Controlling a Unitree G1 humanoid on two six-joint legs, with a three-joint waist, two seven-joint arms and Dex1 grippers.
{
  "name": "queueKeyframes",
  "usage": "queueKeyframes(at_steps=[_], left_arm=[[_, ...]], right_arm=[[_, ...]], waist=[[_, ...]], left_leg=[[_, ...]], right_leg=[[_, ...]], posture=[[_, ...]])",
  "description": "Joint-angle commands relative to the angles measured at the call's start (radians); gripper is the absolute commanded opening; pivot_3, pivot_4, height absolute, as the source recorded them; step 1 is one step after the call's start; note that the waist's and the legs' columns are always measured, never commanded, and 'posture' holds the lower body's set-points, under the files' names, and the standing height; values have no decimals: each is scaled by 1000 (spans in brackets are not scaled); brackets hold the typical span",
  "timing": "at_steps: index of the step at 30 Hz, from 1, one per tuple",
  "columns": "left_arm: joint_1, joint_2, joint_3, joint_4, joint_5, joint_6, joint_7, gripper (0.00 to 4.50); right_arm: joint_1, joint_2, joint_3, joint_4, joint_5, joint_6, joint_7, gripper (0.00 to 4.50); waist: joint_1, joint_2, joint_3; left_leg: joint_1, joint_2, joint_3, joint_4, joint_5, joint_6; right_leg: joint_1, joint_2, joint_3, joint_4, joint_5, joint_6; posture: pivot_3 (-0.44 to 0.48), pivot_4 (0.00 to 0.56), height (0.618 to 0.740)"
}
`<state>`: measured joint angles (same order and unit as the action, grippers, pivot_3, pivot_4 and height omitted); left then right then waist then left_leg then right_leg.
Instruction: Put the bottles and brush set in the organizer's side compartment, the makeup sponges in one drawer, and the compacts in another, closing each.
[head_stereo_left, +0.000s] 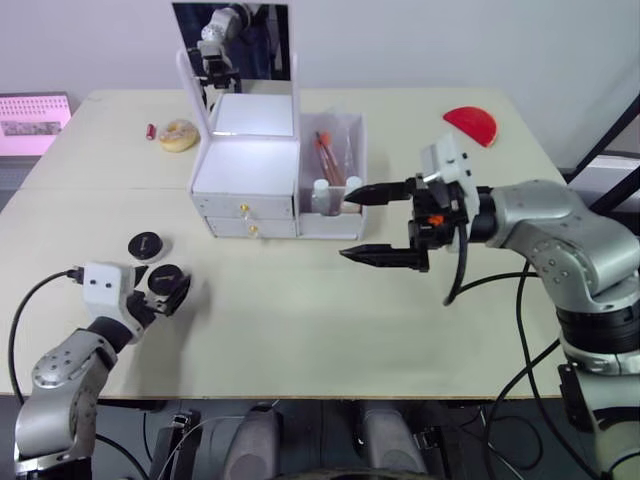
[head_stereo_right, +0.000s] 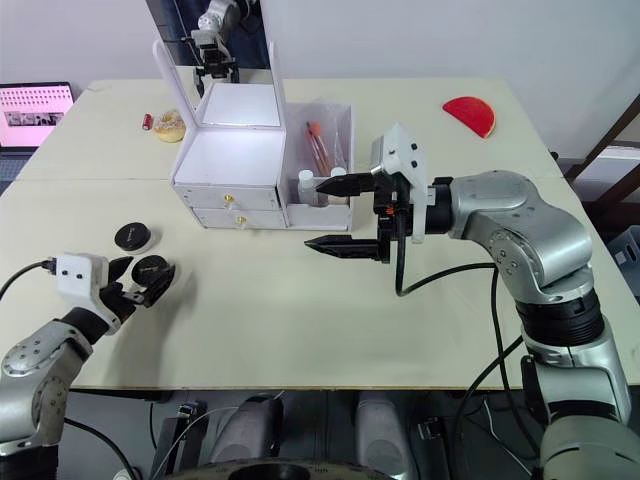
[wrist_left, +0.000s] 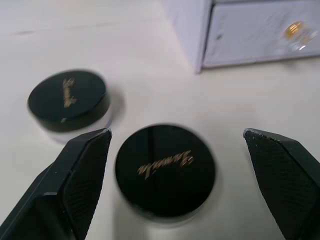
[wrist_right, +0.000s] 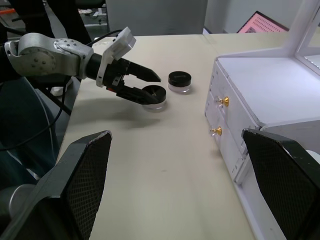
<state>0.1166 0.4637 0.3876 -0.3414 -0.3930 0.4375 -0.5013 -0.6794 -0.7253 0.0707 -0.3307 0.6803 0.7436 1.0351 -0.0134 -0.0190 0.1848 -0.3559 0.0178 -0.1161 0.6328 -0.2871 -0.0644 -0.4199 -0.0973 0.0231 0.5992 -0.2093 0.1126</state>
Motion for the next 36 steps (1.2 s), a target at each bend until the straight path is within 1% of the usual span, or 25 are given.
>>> queueKeyframes(at_steps=[1,4,6,8,11,14,17,21,25,28,32,34,35,36], left_arm=[[-42,1,-53,-65,-12,21,12,4451],[-85,-33,-114,-47,3,15,40,4451],[-141,-91,-203,-2,49,-11,78,4451],[-193,-157,-268,53,104,-55,131,4451],[-234,-229,-323,120,170,-135,190,4451],[-252,-278,-344,172,222,-208,242,4451],[-260,-322,-366,210,246,-261,272,4451],[-265,-340,-367,235,270,-307,294,4451],[-268,-343,-367,246,264,-321,294,4451],[-269,-343,-361,247,261,-325,296,3649],[-268,-341,-359,247,259,-325,295,1631],[-268,-342,-357,246,257,-324,295,468],[-267,-343,-357,245,258,-323,295,287],[-266,-343,-358,243,259,-322,296,287]], right_arm=[[-4,5,-17,-29,6,-6,-6,4500],[-4,8,-14,-25,1,-8,-7,4500],[-7,9,-11,-22,-2,-9,-7,4500],[-10,8,-7,-20,-6,-8,-8,4500],[-15,8,-7,-20,-9,-3,-8,4500],[-17,4,-8,-23,-8,2,-7,4500],[-17,0,-8,-27,-9,6,-7,4500],[-13,-4,-10,-34,-8,11,-9,4500],[-12,-7,-13,-38,-6,15,-11,4500],[-9,-8,-14,-39,-7,14,-11,4500],[-6,-9,-12,-39,-10,10,-11,4500],[-6,-8,-12,-40,-11,10,-11,4500],[-6,-9,-12,-40,-11,10,-10,4500],[-5,-9,-12,-39,-11,9,-9,4500]], waist=[[2,0,0],[0,0,0],[0,0,0],[1,-1,-1],[2,0,-1],[2,0,-1],[0,1,-1],[2,1,-1],[2,1,-1],[2,1,-1],[2,1,-1],[2,1,-1],[2,1,-1],[2,1,-1]], left_leg=[[0,0,0,0,0,0],[0,0,0,0,0,0],[0,0,0,0,0,0],[0,0,0,0,0,0],[0,0,0,1,0,0],[0,0,0,1,0,0],[0,0,0,0,0,0],[0,0,0,1,0,0],[0,0,0,1,0,0],[0,0,0,1,0,0],[0,0,0,1,0,0],[0,0,0,1,0,0],[0,0,0,1,0,0],[0,0,0,1,0,0]], right_leg=[[0,0,0,0,0,0],[1,0,0,0,0,0],[1,0,0,0,0,0],[1,0,0,0,1,1],[1,0,0,-1,2,4],[2,0,0,-2,3,4],[2,0,0,-2,3,4],[2,0,0,-2,3,4],[2,0,0,-2,3,4],[2,0,0,-2,3,4],[2,0,0,-2,3,5],[2,0,0,-2,3,5],[2,0,0,-2,3,5],[2,0,0,-2,3,4]], posture=[[0,150,739],[0,150,739],[0,150,739],[0,150,739],[0,150,739],[0,150,739],[0,150,739],[0,150,739],[0,150,739],[0,150,739],[0,150,739],[0,150,739],[0,150,739],[0,150,739]])
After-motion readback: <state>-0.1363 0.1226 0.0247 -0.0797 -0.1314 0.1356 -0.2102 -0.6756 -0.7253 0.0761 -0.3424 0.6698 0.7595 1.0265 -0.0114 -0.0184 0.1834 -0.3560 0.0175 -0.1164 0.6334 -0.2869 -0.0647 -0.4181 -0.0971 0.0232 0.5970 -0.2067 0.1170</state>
